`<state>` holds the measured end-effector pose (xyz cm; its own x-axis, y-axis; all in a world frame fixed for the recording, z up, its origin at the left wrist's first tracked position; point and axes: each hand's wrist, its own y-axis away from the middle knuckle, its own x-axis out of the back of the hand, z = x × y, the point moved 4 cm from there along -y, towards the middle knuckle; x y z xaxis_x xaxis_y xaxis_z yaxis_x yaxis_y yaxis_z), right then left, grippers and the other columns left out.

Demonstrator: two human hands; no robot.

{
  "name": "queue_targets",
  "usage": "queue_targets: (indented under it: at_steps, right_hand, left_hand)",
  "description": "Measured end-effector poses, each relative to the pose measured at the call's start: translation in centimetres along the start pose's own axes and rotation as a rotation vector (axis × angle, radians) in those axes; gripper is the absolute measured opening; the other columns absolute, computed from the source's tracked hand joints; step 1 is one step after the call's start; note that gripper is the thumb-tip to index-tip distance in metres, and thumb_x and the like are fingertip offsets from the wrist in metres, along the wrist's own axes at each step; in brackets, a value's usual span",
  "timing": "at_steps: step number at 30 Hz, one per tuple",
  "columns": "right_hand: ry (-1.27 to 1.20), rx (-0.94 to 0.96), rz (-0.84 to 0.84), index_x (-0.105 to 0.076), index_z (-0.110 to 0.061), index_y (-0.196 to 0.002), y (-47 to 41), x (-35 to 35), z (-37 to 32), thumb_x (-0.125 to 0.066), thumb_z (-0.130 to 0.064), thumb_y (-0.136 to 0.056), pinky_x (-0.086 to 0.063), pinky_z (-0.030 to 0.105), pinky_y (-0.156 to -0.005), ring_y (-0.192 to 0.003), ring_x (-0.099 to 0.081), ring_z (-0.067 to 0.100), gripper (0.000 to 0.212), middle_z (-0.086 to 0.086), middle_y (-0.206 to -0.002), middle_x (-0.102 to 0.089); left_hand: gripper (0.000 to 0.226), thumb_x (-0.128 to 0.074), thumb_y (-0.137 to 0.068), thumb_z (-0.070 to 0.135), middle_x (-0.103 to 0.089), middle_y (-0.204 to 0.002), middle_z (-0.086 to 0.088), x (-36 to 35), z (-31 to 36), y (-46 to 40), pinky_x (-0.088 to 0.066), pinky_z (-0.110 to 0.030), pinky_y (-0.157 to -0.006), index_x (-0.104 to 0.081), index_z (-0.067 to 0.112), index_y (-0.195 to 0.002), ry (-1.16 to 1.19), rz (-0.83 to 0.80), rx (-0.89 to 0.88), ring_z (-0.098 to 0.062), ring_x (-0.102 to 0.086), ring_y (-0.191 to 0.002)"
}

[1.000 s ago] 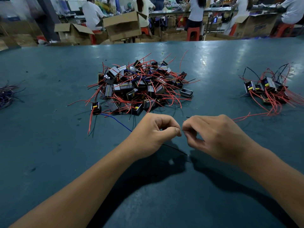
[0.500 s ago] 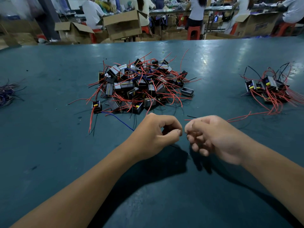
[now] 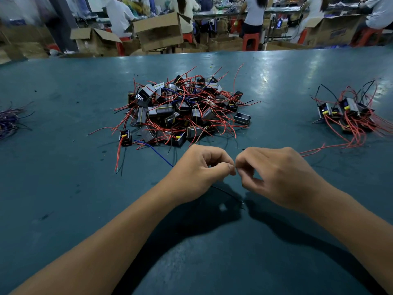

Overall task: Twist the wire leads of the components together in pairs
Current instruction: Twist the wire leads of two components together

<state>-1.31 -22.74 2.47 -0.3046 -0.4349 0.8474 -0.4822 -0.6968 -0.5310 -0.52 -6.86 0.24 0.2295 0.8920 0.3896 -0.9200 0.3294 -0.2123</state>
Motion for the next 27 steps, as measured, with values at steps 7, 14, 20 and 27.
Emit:
queue_targets:
  at_steps: [7, 14, 20, 27]
  right_hand:
    - [-0.922, -0.709, -0.187, -0.057, -0.010, -0.076, 0.6, -2.4, 1.1, -0.056, -0.004, -0.090, -0.037, 0.020, -0.041, -0.047, -0.056, 0.010, 0.016, -0.001, -0.058, -0.062]
    - [-1.479, -1.100, -0.356, -0.053, -0.011, -0.081, 1.4, -3.3, 1.1, -0.049, -0.009, -0.091, -0.029, 0.017, -0.035, -0.044, -0.044, 0.009, 0.011, -0.001, -0.059, -0.049]
    - [-0.676, -0.705, -0.234, -0.060, -0.016, -0.078, 1.1, -0.9, 3.3, -0.062, -0.013, -0.088, -0.041, 0.021, -0.045, -0.046, -0.053, 0.005, 0.010, -0.005, -0.058, -0.062]
    - [-0.447, -0.333, -0.476, -0.057, -0.031, -0.089, 1.2, -3.0, 0.1, -0.068, -0.062, -0.076, -0.044, 0.020, -0.071, -0.080, -0.054, 0.002, 0.035, -0.016, -0.084, -0.058]
  left_hand:
    - [0.010, -0.067, -0.088, 0.008, -0.065, -0.067, -0.006, 0.0, 0.1, 0.2, -0.045, -0.033, -0.065, -0.072, 0.012, -0.080, -0.205, -0.006, -0.135, -0.014, -0.055, -0.063]
    - [0.009, -0.066, -0.087, 0.013, -0.067, -0.069, 0.001, -0.1, 0.2, 0.2, -0.043, -0.031, -0.065, -0.071, 0.015, -0.080, -0.342, 0.003, -0.224, -0.016, -0.058, -0.066]
    - [0.013, -0.060, -0.086, 0.021, -0.066, -0.071, 0.000, 0.6, -0.2, 0.2, -0.048, -0.038, -0.068, -0.068, 0.013, -0.080, -0.264, -0.004, -0.113, -0.016, -0.059, -0.068]
    - [0.014, -0.060, -0.088, 0.023, -0.063, -0.071, -0.008, 1.0, -0.1, 0.2, -0.044, -0.045, -0.063, -0.067, 0.014, -0.081, -0.204, 0.018, -0.115, -0.031, -0.054, -0.068]
